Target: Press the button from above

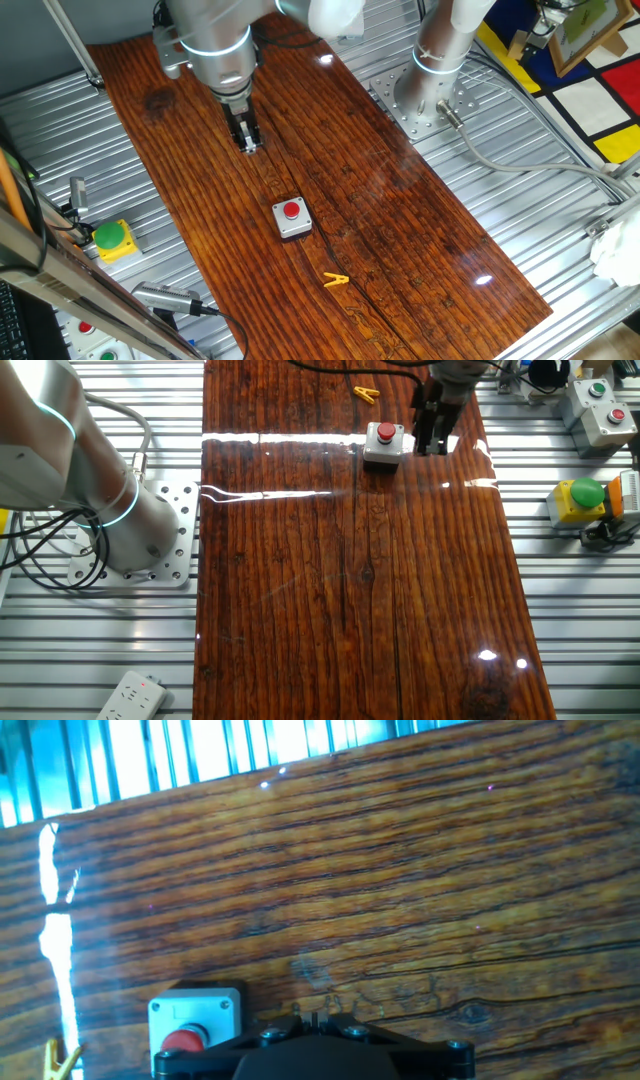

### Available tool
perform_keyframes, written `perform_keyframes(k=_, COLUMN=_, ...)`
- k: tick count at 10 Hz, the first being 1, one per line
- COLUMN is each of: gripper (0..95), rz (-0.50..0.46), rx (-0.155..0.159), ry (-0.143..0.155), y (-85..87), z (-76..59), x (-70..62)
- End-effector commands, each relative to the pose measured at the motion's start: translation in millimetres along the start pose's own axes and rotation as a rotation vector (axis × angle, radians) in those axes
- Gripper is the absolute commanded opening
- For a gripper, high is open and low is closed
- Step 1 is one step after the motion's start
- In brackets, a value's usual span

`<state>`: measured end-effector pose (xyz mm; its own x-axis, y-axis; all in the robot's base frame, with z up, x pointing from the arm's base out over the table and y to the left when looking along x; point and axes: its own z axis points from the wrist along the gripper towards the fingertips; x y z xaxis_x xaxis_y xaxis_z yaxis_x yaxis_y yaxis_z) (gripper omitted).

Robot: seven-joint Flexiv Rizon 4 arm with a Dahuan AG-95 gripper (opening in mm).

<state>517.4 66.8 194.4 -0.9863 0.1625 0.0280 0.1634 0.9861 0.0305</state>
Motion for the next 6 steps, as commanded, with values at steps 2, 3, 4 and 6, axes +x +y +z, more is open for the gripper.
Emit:
perform_keyframes(k=2, gripper=0.0, rz=0.043, rx=0.003, ry=-0.021, y=9.6, z=6.0, x=5.1)
perform_keyframes(k=3, gripper=0.0, rz=0.043, rx=0.003, ry=-0.023, y=10.7, z=6.7, x=5.9)
perform_keyframes(k=4, gripper=0.0, rz=0.047, rx=0.004, ry=-0.024, y=12.7, z=7.7, x=7.0)
perform_keyframes(k=6, gripper=0.0, rz=0.074, rx=0.004, ry=-0.027, y=19.5, z=11.4, x=11.0)
